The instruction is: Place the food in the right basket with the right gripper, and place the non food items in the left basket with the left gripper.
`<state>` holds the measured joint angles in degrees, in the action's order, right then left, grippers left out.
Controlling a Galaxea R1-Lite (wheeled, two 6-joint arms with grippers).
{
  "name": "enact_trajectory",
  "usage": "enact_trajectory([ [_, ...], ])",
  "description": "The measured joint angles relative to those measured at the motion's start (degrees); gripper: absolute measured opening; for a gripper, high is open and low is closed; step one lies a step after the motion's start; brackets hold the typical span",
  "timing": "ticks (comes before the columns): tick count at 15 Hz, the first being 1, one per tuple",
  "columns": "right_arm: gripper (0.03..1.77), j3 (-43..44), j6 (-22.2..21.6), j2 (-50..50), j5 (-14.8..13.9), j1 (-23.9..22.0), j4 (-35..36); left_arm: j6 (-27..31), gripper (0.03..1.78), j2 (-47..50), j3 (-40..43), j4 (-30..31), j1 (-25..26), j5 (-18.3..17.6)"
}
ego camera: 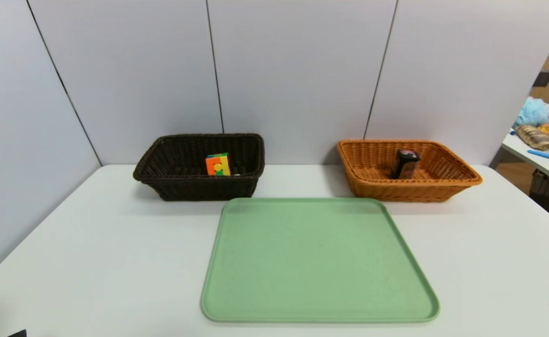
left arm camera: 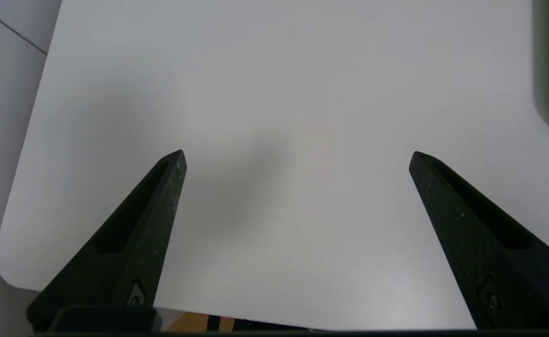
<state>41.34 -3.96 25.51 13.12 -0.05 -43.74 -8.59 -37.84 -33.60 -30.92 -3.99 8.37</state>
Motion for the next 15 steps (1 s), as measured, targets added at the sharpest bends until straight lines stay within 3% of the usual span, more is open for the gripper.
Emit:
enact_trajectory([
  [11, 1.7, 0.5, 5.0, -12.1, 0.2, -0.7, -11.9, 5.0, 1.69, 21.9, 11.4, -0.1, 3.1, -0.7],
  [15, 1.7, -2.5, 6.1, -17.2, 0.5, -0.1, -11.7, 5.5, 1.69, 26.1, 12.6, 0.1, 3.1, -3.9],
])
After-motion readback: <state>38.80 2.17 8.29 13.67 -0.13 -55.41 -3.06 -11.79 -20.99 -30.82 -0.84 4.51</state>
